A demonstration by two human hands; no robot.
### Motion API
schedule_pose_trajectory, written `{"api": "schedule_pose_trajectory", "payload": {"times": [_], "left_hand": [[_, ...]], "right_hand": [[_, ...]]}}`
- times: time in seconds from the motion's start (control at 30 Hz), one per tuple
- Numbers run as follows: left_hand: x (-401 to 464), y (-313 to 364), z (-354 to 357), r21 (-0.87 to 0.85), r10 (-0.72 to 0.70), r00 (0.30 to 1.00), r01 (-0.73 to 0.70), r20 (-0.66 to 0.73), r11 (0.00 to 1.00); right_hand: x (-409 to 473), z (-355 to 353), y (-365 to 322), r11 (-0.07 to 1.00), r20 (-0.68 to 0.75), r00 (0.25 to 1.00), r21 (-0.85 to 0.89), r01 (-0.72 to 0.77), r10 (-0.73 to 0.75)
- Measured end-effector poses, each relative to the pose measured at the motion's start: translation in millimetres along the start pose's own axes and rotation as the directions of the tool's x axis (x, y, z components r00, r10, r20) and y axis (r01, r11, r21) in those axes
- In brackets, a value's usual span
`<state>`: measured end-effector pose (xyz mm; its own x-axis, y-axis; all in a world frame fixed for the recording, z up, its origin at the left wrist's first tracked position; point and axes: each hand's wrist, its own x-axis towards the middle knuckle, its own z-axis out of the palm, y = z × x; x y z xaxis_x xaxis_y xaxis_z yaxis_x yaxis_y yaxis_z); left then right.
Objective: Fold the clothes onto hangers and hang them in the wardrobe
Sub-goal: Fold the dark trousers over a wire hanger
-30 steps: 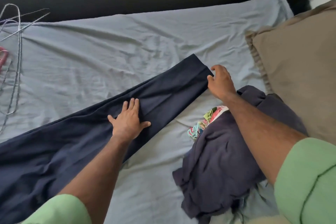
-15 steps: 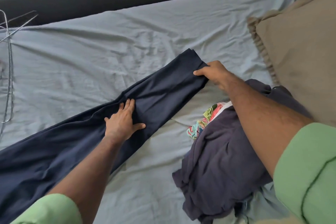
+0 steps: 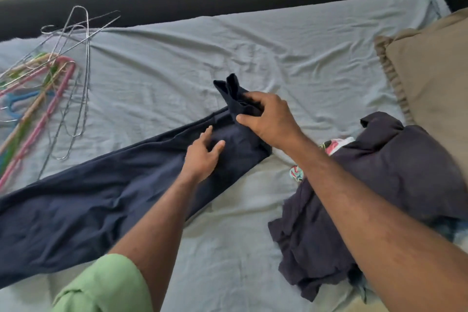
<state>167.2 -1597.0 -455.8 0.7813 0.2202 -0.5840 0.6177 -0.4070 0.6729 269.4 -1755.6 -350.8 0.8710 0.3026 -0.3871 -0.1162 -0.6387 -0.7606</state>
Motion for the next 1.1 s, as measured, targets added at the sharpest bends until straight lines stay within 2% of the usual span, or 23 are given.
{"api": "schedule_pose_trajectory", "payload": {"times": [0.07,0.13,0.23,0.3,0.33,0.4,0.5,0.63,0.77,0.87,0.97,1.03,1.1], "left_hand": [[-19.8,-1.8,-13.1,-0.372,-0.059,0.998,0.048,-0.018,0.927],[-46.0,-6.7,-39.3,-0.607,-0.166,0.984,0.168,0.061,0.777],[-77.9,-36.7,-91.3,-0.728,-0.29,0.949,0.283,0.121,0.624],[-98.5,-61.4,-125.6,-0.785,-0.292,0.944,0.297,0.154,0.544],[-109.8,-73.7,-143.4,-0.794,-0.276,0.948,0.289,0.159,0.534],[-131.5,-103.8,-179.1,-0.768,-0.273,0.953,0.272,0.132,0.58],[-155.7,-153.3,-226.2,-0.72,-0.354,0.93,0.312,0.098,0.62],[-181.0,-208.1,-280.9,-0.734,-0.466,0.862,0.447,0.2,0.511],[-184.2,-242.3,-312.4,-0.755,-0.593,0.799,0.45,0.101,0.477],[-179.1,-266.0,-326.7,-0.729,-0.627,0.778,0.402,-0.047,0.554],[-177.7,-291.6,-335.7,-0.672,-0.6,0.786,0.364,-0.149,0.644],[-179.6,-304.9,-339.3,-0.57,-0.601,0.781,0.418,-0.172,0.707],[-182.2,-309.7,-340.2,-0.433,-0.62,0.748,0.49,-0.236,0.757]], "right_hand": [[-17.2,36.3,-17.8,0.996,-0.043,0.998,-0.081,0.041,-0.044],[-35.6,80.1,-40.8,0.986,-0.069,0.995,-0.15,0.067,-0.078],[-62.3,150.5,-76.7,0.98,-0.027,0.995,-0.177,0.089,-0.096],[-78.6,194.5,-97.2,0.978,0.033,0.996,-0.192,0.083,-0.078],[-86.8,216.2,-107.8,0.976,0.067,0.995,-0.199,0.084,-0.072],[-103.4,258.9,-130.7,0.974,0.131,0.989,-0.209,0.092,-0.065],[-126.4,316.8,-159.5,0.976,0.217,0.974,-0.193,0.1,-0.057],[-153.4,390.1,-186.8,0.97,0.361,0.931,-0.198,0.14,-0.06],[-167.5,439.9,-200.5,0.96,0.414,0.907,-0.218,0.177,-0.073],[-169.5,465.8,-203.7,0.96,0.45,0.891,-0.214,0.178,-0.065],[-167.6,473.5,-205.5,0.976,0.537,0.839,-0.124,0.181,-0.087],[-164.5,469.1,-204.9,0.983,0.57,0.817,-0.082,0.165,-0.089],[-158.8,462.2,-195.9,0.981,0.508,0.855,-0.085,0.172,-0.106]]}}
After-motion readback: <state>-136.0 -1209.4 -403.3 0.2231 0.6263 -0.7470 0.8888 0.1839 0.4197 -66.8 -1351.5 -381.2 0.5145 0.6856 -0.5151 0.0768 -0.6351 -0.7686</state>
